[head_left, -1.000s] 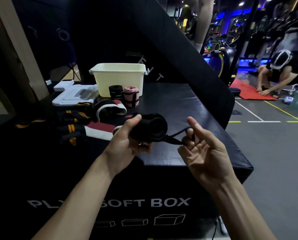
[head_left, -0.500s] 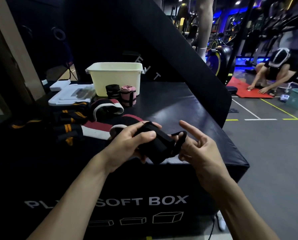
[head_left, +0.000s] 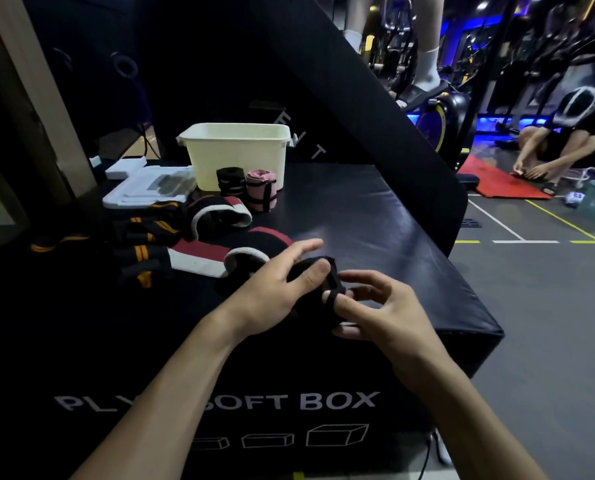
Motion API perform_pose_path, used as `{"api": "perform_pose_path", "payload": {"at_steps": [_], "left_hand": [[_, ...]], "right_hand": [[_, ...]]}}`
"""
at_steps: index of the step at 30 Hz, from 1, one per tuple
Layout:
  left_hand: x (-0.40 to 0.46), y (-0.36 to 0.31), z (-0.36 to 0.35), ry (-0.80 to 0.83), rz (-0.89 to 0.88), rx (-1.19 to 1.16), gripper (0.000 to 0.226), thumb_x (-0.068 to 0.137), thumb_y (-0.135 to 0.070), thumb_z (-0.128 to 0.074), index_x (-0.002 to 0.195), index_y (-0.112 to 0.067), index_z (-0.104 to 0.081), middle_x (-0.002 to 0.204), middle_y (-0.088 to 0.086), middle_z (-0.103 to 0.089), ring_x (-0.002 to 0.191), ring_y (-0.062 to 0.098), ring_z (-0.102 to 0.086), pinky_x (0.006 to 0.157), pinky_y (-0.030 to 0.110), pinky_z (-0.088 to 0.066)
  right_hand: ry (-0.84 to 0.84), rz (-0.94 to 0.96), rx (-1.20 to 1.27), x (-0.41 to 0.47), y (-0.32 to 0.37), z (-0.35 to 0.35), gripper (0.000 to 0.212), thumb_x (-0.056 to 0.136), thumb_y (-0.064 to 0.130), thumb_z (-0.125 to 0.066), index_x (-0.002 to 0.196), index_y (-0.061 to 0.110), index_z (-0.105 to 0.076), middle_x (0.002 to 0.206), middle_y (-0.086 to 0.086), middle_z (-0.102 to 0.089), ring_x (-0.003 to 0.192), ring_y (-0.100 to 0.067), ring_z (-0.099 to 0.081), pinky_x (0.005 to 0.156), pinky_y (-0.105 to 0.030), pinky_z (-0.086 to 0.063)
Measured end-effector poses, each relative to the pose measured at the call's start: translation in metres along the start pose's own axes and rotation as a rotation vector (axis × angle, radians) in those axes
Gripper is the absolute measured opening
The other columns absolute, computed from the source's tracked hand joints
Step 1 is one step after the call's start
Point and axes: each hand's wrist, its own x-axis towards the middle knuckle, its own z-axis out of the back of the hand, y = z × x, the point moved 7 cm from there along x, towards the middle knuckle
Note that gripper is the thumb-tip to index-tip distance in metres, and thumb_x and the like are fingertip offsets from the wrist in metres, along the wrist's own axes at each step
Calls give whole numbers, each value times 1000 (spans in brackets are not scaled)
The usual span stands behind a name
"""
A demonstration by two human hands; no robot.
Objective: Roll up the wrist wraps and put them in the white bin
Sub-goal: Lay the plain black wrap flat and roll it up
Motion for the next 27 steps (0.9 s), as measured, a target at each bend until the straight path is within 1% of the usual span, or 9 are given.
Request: {"api": "perform_pose_path", "payload": {"at_steps": [3,6,10,13,15,17,19,22,27], "left_hand": [[2,-5,-3,-27,4,-31,56,91,-60,-53,139,-31,-54,124,-19,-61,124,-7,-53,104,16,-40],[5,-9,-5,-32,-14,-33,50,92,-58,-55,131,-26,-60,117,-12,-68,112,-7,-61,96,16,-44],[5,0,-18,40,22,48,60,94,-76,-35,138,-41,-53,135,-20,-60,133,-4,-49,121,33,-31],[2,-2,-22,72,55,-57,56,103,-62,-35,154,-40,-41,156,-19,-43,147,-8,-30,128,34,-16],[0,-9,-18,48,27,-157,51,108,-46,-42,158,-35,-36,155,-19,-44,141,-10,-36,124,28,-26],[-3,-18,-13,7,-34,-168,48,105,-37,-54,151,-35,-43,133,-23,-60,114,-11,-57,101,20,-46],[-8,-30,-7,-88,-130,-2,38,94,-37,-73,129,-34,-58,116,-18,-64,95,-4,-65,81,17,-49],[-15,-44,-8,-228,-291,220,31,78,-38,-88,98,-29,-66,117,-13,-64,103,10,-66,84,25,-53],[-14,-42,-13,-291,-329,220,20,78,-25,-89,88,-25,-71,113,-13,-66,106,6,-64,87,13,-44]], "right_hand": [[87,-67,63,0,-4,-11,31,82,16,-83,110,10,-73,114,-35,-63,100,-40,-73,82,-48,-63],[143,-111,147,1,-6,-14,33,85,13,-78,116,5,-69,117,-32,-66,105,-45,-70,90,-52,-60],[267,-183,149,1,-7,-18,35,92,14,-69,126,7,-64,120,-22,-71,108,-49,-68,96,-51,-57],[289,-215,189,2,-8,-15,41,85,27,-70,123,11,-67,114,-21,-74,96,-39,-72,85,-40,-61],[236,-196,239,4,-7,-8,47,79,32,-71,120,9,-68,111,-19,-75,93,-35,-74,78,-36,-62],[129,-154,284,7,-4,1,46,80,29,-71,119,6,-68,112,-20,-75,98,-38,-74,75,-34,-63],[13,-111,305,8,-3,9,29,87,21,-70,113,6,-69,110,-18,-76,99,-37,-74,76,-36,-63],[-94,-70,253,8,-2,11,22,90,18,-72,110,8,-70,105,-15,-77,91,-32,-75,83,-45,-61],[-220,-8,173,8,0,15,30,87,14,-77,114,6,-67,103,-14,-76,92,-32,-76,77,-45,-64]]}}
